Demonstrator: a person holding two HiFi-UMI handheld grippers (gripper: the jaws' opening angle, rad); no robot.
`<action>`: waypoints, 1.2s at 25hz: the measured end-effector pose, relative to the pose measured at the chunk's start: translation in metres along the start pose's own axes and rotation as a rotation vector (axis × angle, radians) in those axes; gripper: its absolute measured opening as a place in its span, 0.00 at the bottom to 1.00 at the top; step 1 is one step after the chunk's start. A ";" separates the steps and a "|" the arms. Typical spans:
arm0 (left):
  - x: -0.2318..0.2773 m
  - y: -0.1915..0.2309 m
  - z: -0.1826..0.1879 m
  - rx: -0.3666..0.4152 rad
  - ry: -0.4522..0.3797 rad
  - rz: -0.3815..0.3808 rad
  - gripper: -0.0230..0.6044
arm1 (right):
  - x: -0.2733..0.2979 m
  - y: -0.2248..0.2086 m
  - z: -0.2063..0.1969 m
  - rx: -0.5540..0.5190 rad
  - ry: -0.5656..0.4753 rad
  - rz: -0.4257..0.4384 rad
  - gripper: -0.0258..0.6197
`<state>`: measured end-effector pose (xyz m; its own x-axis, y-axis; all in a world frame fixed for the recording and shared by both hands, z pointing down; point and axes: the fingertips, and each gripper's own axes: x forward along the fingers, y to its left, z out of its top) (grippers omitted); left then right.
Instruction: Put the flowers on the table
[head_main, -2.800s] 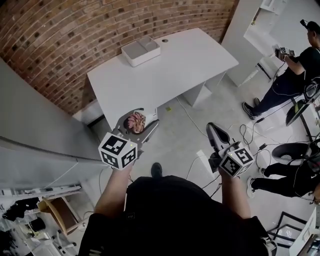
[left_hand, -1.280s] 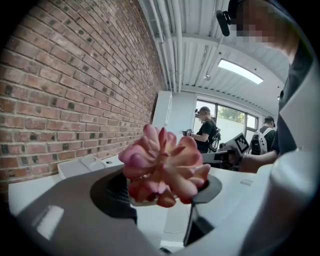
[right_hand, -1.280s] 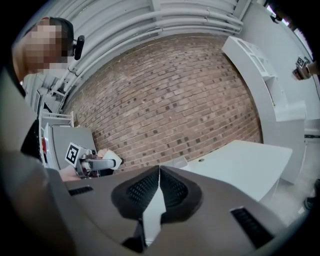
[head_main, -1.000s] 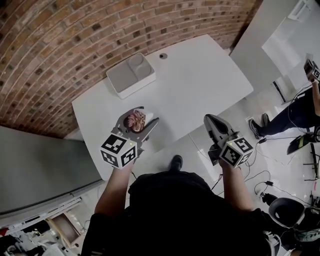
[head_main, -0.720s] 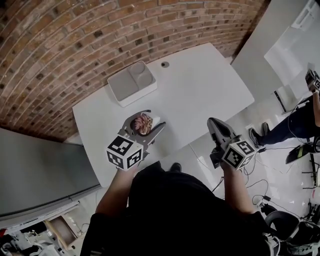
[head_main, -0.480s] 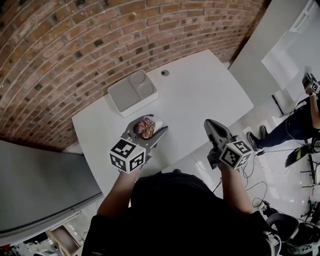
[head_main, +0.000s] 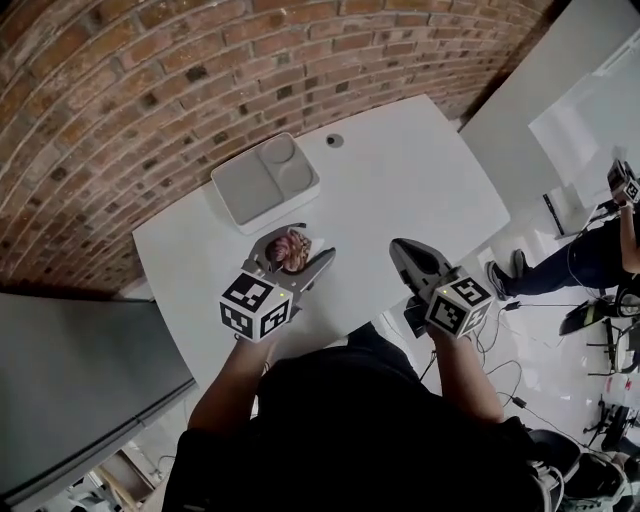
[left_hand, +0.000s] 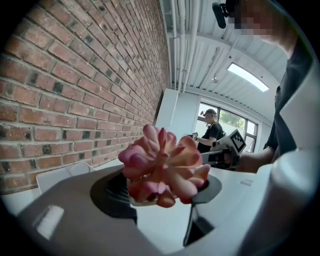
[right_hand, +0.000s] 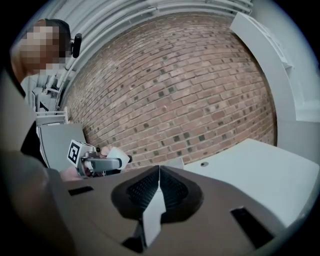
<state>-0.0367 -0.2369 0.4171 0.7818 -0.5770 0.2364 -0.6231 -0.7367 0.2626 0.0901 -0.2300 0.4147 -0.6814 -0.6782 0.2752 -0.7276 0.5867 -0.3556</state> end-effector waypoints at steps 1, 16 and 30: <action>0.006 0.005 -0.002 -0.001 0.010 0.010 0.48 | 0.004 -0.005 0.000 0.005 0.010 0.010 0.06; 0.102 0.031 -0.080 -0.051 0.224 0.037 0.48 | -0.003 -0.108 -0.009 0.088 0.024 -0.023 0.06; 0.164 0.023 -0.152 -0.083 0.377 -0.038 0.48 | -0.031 -0.154 -0.027 0.156 0.034 -0.115 0.06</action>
<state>0.0737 -0.2953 0.6041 0.7508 -0.3685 0.5481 -0.6058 -0.7150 0.3491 0.2210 -0.2877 0.4850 -0.5985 -0.7199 0.3514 -0.7815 0.4283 -0.4536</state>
